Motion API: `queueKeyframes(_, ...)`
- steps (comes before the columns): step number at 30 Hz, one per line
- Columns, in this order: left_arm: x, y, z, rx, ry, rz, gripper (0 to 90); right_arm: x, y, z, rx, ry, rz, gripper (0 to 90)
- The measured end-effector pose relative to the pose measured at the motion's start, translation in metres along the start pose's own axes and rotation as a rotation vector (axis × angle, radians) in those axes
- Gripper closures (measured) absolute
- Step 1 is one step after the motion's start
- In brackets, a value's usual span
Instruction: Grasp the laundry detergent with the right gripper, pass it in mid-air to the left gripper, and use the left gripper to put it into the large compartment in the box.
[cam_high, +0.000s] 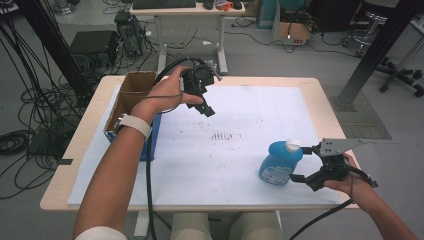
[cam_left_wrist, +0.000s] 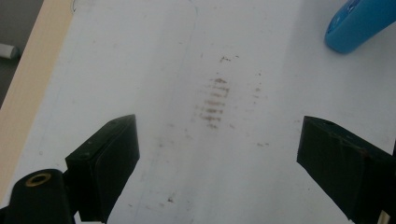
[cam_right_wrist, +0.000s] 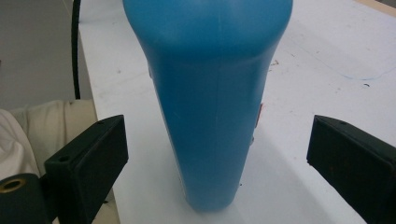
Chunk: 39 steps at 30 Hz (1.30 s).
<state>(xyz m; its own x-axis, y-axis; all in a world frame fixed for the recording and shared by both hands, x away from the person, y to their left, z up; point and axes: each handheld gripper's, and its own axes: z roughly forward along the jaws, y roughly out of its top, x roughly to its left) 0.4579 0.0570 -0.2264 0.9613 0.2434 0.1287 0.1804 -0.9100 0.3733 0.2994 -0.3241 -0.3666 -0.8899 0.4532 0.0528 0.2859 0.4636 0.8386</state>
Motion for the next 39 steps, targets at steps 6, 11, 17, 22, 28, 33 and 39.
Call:
queueKeyframes(6, 0.0009, -0.0006, 0.0, 0.0, 0.004, 0.008, 13.2, 0.0011, -0.0001, -0.0004, 0.011, -0.002, 0.013, 5.3)
queueKeyframes(11, 0.001, -0.001, -0.0008, 0.002, 0.006, 0.007, 13.2, 0.0003, 0.0005, -0.0007, 0.007, -0.004, 0.01, 5.4)
queueKeyframes(17, 0.0006, -0.0009, -0.0008, 0.0, 0.004, 0.003, 13.2, 0.0004, 0.0008, -0.0007, 0.009, -0.002, 0.01, 5.4)
queueKeyframes(22, 0.0006, -0.0004, -0.0003, 0.001, 0.004, 0.003, 13.2, 0.0007, 0.0, 0.0, 0.0, -0.004, 0.012, 5.4)
queueKeyframes(28, 0.0005, -0.0001, 0.0001, 0.003, 0.0, 0.0, 13.2, 0.0006, 0.0, -0.0003, 0.005, -0.004, 0.013, 5.4)
queueKeyframes(33, 0.0007, -0.0001, 0.0, 0.003, 0.004, 0.005, 13.2, 0.0004, -0.0003, -0.0003, 0.003, -0.005, 0.011, 5.4)
queueKeyframes(39, 0.0002, 0.0, -0.0001, 0.001, 0.001, 0.001, 13.2, -0.0004, -0.0005, 0.0002, -0.004, -0.004, -0.001, 5.4)
